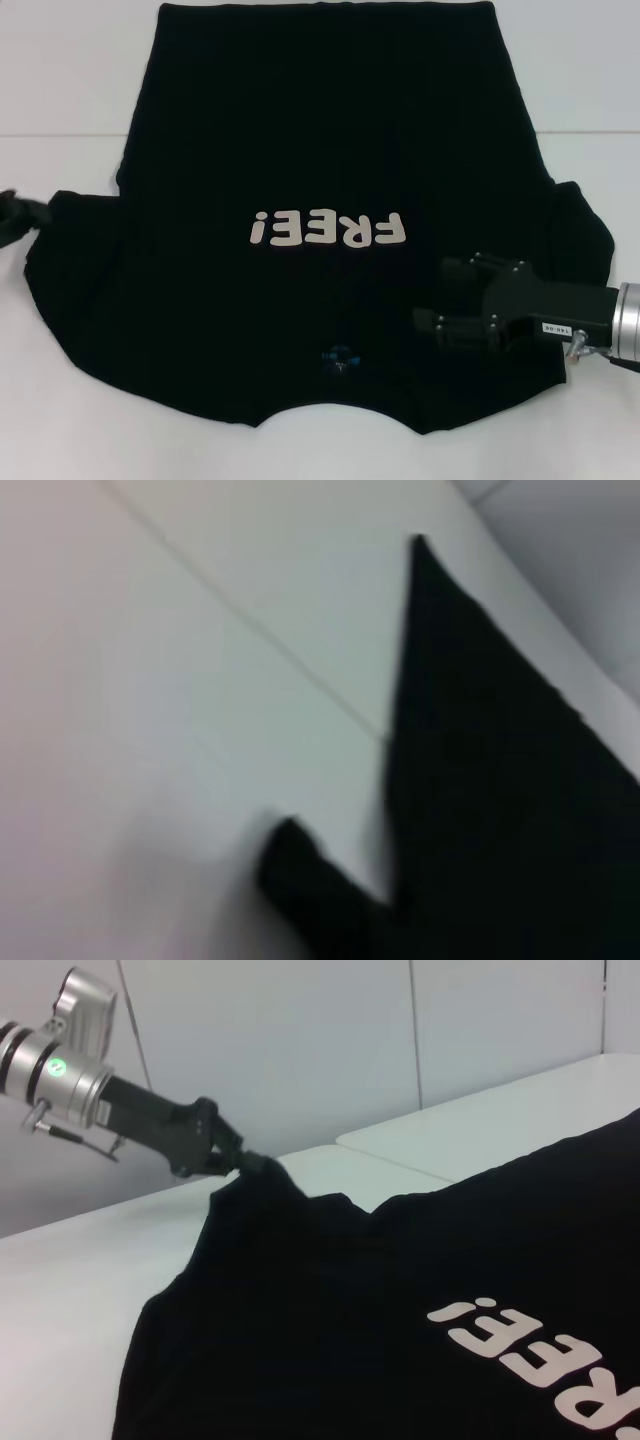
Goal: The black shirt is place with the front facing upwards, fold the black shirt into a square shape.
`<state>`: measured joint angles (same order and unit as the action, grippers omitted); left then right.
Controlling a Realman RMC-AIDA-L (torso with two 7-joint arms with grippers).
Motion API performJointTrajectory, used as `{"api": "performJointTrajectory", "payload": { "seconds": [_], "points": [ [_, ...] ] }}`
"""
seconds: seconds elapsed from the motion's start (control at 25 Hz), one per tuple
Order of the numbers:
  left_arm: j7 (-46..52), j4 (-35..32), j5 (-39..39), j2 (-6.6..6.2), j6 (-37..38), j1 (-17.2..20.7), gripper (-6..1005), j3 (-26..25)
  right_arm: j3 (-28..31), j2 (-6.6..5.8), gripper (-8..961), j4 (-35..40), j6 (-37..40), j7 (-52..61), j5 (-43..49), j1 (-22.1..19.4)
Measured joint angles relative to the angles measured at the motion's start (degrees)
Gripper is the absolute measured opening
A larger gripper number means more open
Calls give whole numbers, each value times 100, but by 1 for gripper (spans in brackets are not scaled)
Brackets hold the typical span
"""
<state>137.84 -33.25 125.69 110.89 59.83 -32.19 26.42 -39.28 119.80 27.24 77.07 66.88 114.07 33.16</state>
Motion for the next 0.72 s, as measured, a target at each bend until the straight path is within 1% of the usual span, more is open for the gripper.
{"api": "performJointTrajectory", "payload": {
  "seconds": [0.08, 0.12, 0.2, 0.24, 0.32, 0.36, 0.44, 0.56, 0.64, 0.72],
  "points": [
    [-4, -177, 0, 69, 177, -90, 4, 4, 0, 0, 915, -3, -1, 0, 0, -9],
    [-42, -341, 0, 156, 348, -172, 4, 4, 0, 0, 915, -7, -4, 0, 0, -15],
    [-108, -554, 2, 278, 613, -331, 3, 27, 0, 0, 915, -15, -5, 0, 0, -27],
    [-127, -605, 12, 324, 705, -404, 3, 85, 0, 0, 915, -28, -6, 0, 1, -37],
    [-140, -644, 23, 394, 832, -579, 3, 373, 0, 0, 915, -48, 2, 0, 1, -42],
    [-141, -641, 25, 417, 845, -647, 3, 520, 0, 0, 915, -55, 9, 0, 1, -44],
    [-136, -604, 31, 513, 759, -767, 9, 928, 0, 0, 915, -67, 25, 0, 1, -53],
    [-128, -546, 42, 661, 557, -813, 36, 1268, -9, 0, 915, -90, 29, 0, 1, -64],
    [-141, -469, 30, 735, 450, -814, 59, 1337, -11, 0, 916, -115, 36, 0, 1, -69],
    [-159, -428, -27, 754, 402, -770, 92, 1286, -9, -1, 916, -126, 41, -2, 1, -72]
  ]
}}
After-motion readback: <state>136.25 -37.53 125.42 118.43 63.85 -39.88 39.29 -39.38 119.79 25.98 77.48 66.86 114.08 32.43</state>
